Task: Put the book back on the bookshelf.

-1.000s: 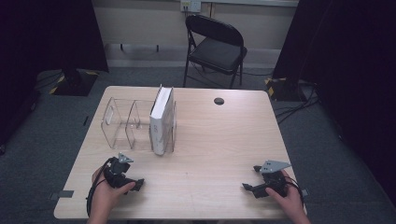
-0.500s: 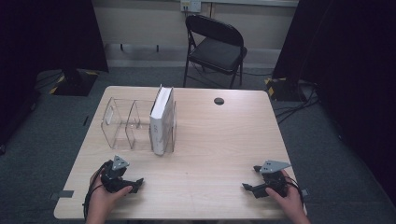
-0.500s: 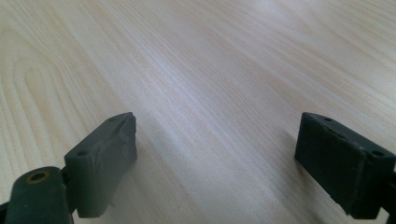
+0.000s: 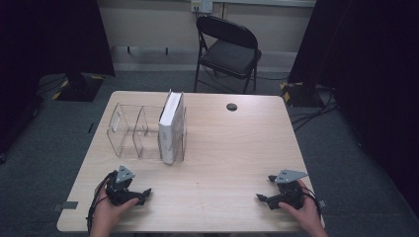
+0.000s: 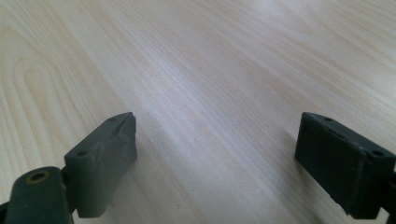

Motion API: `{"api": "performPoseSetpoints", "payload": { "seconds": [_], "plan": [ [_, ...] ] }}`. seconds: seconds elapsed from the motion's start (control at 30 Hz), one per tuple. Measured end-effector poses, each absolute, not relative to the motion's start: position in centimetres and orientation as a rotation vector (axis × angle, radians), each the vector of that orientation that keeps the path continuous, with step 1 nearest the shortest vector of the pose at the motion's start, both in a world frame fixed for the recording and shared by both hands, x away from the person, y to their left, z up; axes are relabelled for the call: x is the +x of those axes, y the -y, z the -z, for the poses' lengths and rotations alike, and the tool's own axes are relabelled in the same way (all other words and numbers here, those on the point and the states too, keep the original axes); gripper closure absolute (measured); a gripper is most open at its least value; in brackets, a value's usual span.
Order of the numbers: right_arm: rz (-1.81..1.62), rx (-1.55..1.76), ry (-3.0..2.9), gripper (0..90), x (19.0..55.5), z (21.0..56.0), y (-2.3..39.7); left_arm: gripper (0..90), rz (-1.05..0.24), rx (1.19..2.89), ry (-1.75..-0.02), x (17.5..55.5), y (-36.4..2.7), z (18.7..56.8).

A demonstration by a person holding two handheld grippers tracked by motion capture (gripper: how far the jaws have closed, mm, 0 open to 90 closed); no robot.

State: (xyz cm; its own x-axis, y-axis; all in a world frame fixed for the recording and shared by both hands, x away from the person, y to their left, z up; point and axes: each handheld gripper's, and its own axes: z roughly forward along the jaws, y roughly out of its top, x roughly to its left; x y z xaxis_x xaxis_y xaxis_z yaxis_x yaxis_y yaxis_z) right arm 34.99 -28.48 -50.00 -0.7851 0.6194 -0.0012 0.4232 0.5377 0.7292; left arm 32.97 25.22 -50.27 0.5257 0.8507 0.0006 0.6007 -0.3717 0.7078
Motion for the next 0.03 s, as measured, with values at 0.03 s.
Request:
{"api": "performPoseSetpoints", "payload": {
  "seconds": [0.03],
  "plan": [
    [-1.090, 0.873, -2.518, 11.9, 34.99, 50.00, 28.48, 0.0, -0.488, 2.106, -1.174, 32.97, -25.22, 50.27]
  ]
}}
